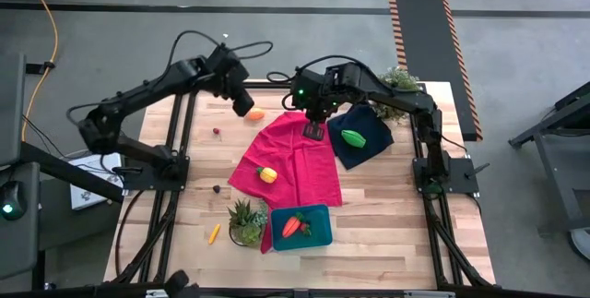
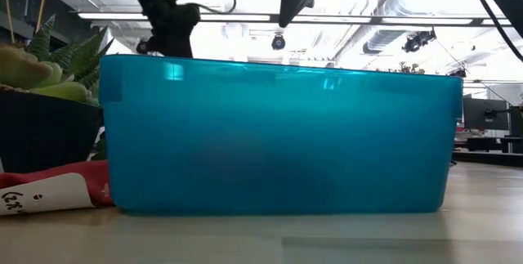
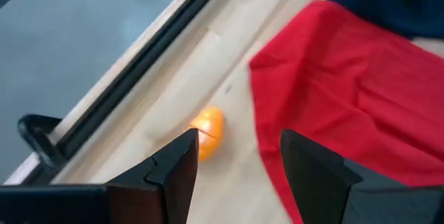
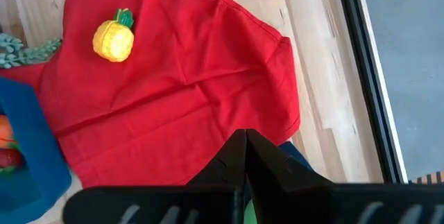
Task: Pick and placing Produce into tupperware
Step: Put the yellow croissant into the blue bin
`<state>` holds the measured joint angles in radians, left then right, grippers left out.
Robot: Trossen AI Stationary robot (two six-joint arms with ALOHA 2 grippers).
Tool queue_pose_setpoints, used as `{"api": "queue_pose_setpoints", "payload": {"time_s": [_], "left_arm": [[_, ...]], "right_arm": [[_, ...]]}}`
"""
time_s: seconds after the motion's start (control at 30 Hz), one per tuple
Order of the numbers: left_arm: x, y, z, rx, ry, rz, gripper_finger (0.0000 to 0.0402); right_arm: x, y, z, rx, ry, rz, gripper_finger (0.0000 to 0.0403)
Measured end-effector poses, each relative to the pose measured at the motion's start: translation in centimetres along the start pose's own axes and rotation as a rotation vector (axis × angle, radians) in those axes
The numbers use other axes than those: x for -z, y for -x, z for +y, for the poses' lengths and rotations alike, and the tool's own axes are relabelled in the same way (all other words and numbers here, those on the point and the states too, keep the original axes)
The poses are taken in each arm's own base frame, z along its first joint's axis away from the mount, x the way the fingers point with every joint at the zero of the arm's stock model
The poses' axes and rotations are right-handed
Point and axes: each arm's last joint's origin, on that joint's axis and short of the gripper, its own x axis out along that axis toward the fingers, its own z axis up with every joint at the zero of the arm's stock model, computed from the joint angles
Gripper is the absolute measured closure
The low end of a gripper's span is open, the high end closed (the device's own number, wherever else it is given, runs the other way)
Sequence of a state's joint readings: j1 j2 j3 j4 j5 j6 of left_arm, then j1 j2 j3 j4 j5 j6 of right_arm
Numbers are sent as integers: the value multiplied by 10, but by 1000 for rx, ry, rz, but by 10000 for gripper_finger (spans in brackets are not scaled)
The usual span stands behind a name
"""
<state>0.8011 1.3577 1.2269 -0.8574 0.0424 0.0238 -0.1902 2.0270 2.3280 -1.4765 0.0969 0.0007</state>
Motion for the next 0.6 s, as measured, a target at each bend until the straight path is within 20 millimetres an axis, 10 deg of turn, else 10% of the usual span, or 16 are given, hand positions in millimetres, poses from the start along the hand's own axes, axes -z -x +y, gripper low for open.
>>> {"api": "queue_pose_setpoints", "payload": {"time_s": [0.6], "left_arm": [[-9, -48, 19, -7, -135, 168, 209]], "right_arm": [[0, 0, -3, 3, -9, 2, 403]]}}
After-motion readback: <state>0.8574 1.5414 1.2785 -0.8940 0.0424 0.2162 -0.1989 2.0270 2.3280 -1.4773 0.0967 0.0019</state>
